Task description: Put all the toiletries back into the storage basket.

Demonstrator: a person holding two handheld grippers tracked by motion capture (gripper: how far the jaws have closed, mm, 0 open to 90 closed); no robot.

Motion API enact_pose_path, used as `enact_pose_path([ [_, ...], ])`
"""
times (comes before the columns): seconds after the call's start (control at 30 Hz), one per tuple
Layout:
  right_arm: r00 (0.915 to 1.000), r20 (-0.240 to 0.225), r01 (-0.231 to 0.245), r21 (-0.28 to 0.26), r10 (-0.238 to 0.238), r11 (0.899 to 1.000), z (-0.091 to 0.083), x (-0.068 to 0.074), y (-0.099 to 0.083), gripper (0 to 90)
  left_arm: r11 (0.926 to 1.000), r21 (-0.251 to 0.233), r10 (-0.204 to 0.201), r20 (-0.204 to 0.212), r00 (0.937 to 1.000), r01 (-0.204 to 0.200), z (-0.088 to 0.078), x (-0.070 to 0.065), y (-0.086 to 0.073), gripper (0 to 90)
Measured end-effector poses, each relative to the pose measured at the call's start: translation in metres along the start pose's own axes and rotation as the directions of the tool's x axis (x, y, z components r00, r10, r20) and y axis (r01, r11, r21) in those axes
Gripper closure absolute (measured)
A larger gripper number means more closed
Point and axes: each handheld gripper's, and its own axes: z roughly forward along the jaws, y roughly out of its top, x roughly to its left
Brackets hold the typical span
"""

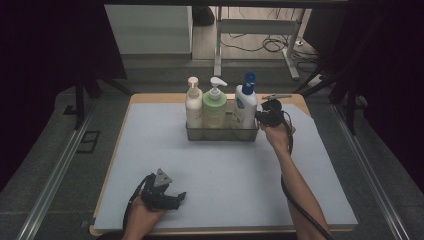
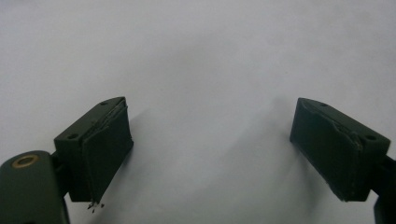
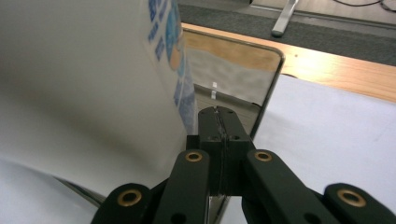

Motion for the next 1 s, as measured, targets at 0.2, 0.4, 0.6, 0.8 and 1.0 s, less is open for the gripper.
enact_pose_path([
  [0.2,0.9997,-0.013,-0.019,0.014,0.019,1.000,0.006,-0.002,-0.003,89.4,1.0000,0.002,0.002,0.000,1.0000,-0.002,0.000,0.000,0.000,12.2],
  [0.4,0.9997,-0.015,-0.020,0.018,0.020,1.000,0.008,-0.001,-0.004,89.4,1.0000,0.002,0.001,0.000,1.0000,-0.001,0.000,0.000,0.000,12.2],
  [0.6,0.9995,-0.029,-0.011,0.029,0.011,1.000,0.011,0.005,-0.004,89.4,1.0000,0.002,0.003,-0.001,1.0000,-0.003,0.000,0.000,0.000,12.2],
  [0.8,0.9990,-0.044,0.000,0.038,0.001,0.999,0.016,0.012,-0.006,89.3,1.0000,0.001,0.002,0.000,1.0000,-0.002,0.000,0.000,0.000,12.2],
  [1.0,0.9987,-0.051,0.002,0.048,0.001,0.999,0.018,0.014,-0.006,89.4,1.0000,0.001,0.002,0.000,1.0000,-0.002,0.000,0.000,0.000,12.2],
])
